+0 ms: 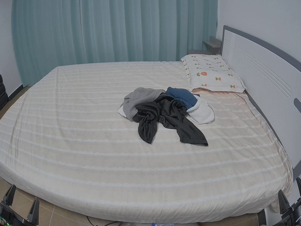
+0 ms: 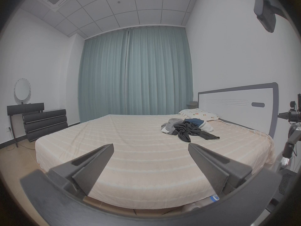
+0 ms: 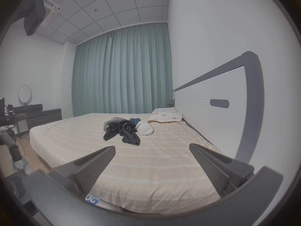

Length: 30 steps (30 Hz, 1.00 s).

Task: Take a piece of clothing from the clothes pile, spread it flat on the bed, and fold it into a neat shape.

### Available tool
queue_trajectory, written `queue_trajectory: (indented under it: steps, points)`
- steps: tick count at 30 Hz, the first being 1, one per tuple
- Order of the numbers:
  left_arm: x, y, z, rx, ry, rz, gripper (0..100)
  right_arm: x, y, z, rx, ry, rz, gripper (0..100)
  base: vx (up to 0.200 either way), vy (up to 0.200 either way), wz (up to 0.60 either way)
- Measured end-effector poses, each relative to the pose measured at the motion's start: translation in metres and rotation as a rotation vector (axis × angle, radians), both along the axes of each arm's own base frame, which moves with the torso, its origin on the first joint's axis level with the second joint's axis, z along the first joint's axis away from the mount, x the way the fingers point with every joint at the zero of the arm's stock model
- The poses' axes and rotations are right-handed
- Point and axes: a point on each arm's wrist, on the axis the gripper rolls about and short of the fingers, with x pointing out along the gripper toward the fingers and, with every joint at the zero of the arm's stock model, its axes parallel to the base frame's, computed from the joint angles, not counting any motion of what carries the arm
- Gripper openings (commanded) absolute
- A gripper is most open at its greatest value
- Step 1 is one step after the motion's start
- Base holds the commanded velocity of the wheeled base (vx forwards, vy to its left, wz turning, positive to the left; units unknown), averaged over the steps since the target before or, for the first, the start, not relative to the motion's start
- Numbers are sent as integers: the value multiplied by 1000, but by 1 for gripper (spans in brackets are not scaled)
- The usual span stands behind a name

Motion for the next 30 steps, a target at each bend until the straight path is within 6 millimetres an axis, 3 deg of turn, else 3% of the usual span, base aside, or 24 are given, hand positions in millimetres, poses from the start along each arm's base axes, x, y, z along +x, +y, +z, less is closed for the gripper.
queue_trajectory:
  steps: [10, 18, 24, 30]
  points:
    - [0, 0, 0, 0, 0, 0, 100, 0, 0, 1, -14, -5, 11, 100, 0, 0, 0]
    - [0, 0, 0, 0, 0, 0, 100, -4, 2, 45, -7, -21, 94, 100, 0, 0, 0]
    - [0, 0, 0, 0, 0, 0, 100, 23, 3, 69, 1, 108, 170, 100, 0, 0, 0]
    - [0, 0, 0, 0, 0, 0, 100, 69, 6, 83, 40, 229, 212, 100, 0, 0, 0]
